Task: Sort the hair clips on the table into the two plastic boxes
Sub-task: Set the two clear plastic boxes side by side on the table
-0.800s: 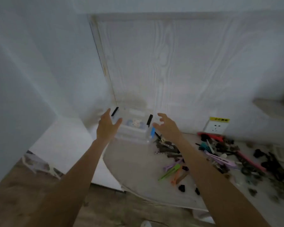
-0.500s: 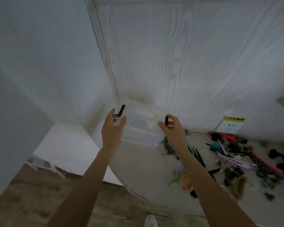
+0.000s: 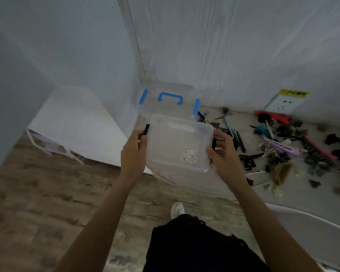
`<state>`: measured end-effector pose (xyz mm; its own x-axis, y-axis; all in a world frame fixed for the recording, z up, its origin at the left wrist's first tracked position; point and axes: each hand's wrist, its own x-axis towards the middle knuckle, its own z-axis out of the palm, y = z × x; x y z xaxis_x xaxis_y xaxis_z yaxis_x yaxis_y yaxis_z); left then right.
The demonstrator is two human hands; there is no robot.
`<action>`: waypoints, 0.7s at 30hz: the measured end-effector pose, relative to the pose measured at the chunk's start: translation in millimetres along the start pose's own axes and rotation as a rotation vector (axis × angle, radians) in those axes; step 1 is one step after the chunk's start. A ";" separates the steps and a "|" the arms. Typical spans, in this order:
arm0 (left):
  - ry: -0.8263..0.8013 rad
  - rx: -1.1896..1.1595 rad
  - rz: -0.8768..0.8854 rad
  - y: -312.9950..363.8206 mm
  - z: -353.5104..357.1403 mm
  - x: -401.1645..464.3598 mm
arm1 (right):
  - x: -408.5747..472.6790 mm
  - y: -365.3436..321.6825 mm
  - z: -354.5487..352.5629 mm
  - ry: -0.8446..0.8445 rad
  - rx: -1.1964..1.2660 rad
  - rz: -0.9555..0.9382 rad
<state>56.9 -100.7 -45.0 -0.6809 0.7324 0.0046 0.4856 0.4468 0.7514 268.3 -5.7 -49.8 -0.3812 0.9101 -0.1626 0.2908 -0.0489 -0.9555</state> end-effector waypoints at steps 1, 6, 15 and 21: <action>-0.007 -0.017 -0.037 -7.0 1.4 -3.5 | -0.5 10.0 -0.4 -0.030 0.016 0.051; -0.099 -0.002 -0.190 -35.5 14.1 -2.2 | 2.8 38.5 8.5 -0.188 -0.082 0.137; -0.236 0.057 -0.287 -63.3 25.5 12.7 | 29.1 27.4 34.7 -0.547 -1.027 -0.159; -0.302 0.070 -0.245 -70.0 19.5 16.7 | 35.3 18.6 37.9 -0.657 -0.928 -0.160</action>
<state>22.2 -109.8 -110.3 -0.5949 0.7128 -0.3715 0.3716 0.6536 0.6593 226.9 10.0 -82.6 -0.7768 0.4752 -0.4133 0.6290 0.6182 -0.4714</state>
